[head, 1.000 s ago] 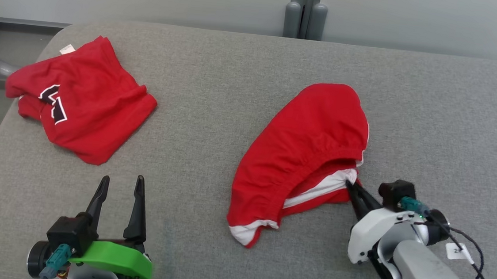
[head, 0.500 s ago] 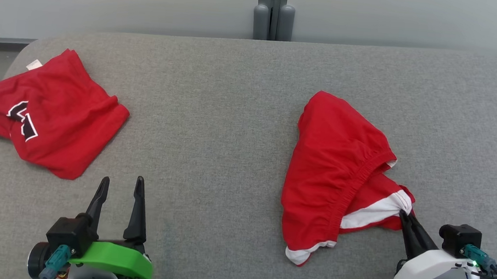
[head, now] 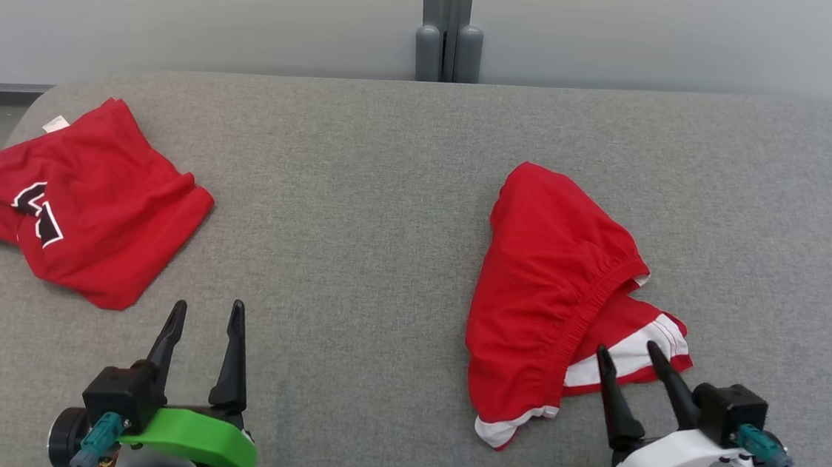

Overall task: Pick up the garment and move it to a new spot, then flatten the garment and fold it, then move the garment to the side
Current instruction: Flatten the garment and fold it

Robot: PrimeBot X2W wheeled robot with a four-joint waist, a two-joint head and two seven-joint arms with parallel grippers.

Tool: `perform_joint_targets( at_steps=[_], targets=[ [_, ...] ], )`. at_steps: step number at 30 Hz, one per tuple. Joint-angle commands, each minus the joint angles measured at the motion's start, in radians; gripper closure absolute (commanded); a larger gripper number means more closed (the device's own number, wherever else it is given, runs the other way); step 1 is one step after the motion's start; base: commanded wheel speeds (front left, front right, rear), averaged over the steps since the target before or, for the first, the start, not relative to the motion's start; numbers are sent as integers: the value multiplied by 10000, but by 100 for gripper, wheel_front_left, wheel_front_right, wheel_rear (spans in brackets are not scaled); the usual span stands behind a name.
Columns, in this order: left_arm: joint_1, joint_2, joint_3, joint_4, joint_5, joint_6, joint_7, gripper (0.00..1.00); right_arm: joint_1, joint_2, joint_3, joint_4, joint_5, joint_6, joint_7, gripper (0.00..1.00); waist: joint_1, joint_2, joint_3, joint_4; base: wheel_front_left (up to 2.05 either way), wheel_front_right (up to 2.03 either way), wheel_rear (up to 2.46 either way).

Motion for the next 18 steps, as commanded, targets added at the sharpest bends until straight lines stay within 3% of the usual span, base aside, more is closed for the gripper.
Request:
perform_joint_targets(
  at_steps=[1,14,15,17,18],
  targets=[
    [92,23,-4,16,-2,-37,-5,0,91,-7,212,88,121,1,94,0,0,0,-40,72,0,0,0],
    [6,23,-49,-29,-37,-20,-5,0,-1099,497,1543,2309,1367,1,310,0,0,0,120,649,0,0,0],
    [-21,23,-44,-30,-55,-14,-5,0,-1209,523,1627,2455,1519,1,252,59,0,0,145,680,0,0,0],
    [-59,23,-37,-33,-76,-7,-5,0,-1393,536,1760,2585,1660,1,137,100,0,0,183,727,0,0,0],
    [-75,23,-22,-29,-82,-8,-5,0,-1448,522,1809,2641,1702,1,89,100,0,0,200,738,0,0,0]
  ],
)
